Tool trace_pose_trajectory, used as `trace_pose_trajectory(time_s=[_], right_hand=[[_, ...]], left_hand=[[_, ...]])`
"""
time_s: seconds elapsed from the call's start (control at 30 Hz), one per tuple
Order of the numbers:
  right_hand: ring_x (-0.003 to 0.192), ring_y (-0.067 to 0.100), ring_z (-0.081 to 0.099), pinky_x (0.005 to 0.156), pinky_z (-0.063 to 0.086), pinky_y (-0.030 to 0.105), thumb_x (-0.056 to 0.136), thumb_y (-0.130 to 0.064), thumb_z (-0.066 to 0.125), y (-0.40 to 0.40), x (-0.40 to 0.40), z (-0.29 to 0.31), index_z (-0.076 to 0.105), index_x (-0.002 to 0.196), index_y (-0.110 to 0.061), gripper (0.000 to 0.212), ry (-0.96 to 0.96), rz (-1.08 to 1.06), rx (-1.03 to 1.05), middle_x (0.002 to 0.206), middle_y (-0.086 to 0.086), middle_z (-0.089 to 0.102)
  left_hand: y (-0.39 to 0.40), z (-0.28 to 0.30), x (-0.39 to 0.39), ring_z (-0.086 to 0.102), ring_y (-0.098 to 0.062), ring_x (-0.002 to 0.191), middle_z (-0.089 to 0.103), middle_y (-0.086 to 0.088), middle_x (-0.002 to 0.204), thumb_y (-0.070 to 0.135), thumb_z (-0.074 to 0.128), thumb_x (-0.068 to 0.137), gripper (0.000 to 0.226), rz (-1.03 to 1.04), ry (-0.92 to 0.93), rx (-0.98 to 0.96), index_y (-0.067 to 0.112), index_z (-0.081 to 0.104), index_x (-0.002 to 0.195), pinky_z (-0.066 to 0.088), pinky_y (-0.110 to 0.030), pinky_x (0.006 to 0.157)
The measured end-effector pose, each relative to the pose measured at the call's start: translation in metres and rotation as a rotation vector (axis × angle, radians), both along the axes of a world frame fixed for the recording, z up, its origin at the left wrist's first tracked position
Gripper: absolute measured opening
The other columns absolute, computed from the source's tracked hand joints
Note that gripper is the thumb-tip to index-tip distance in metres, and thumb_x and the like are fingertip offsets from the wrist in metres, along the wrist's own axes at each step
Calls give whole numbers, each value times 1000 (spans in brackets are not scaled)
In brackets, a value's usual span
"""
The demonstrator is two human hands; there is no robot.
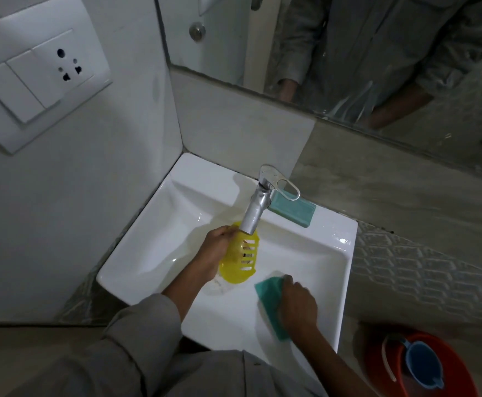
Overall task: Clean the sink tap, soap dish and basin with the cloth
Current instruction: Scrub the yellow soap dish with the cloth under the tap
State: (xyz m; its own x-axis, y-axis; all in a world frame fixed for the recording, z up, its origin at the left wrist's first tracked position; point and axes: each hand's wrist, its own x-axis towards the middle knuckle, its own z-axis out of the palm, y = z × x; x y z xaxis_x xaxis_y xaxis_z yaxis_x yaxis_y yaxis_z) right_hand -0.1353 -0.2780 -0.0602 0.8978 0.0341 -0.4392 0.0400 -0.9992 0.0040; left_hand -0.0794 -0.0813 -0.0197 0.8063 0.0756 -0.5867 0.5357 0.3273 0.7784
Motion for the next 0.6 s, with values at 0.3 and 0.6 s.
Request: trace_pose_trajectory(time_s=[0.3, 0.6], right_hand=[[93, 21, 55, 81, 47, 35, 83, -11, 57, 42, 23, 47, 64, 109, -13, 27, -462, -332, 956, 98, 5, 58], [134, 17, 25, 113, 18, 26, 100, -41, 23, 87, 26, 33, 43, 141, -29, 47, -333, 116, 950, 150, 0, 40]], left_hand=[[-7, 4, -21, 62, -33, 76, 65, -23, 89, -2, 49, 91, 24, -8, -22, -112, 3, 72, 91, 51, -40, 72], [-7, 10, -15, 68, -29, 97, 71, -18, 106, -8, 46, 91, 30, 105, -78, -47, 3, 68, 109, 53, -38, 90]])
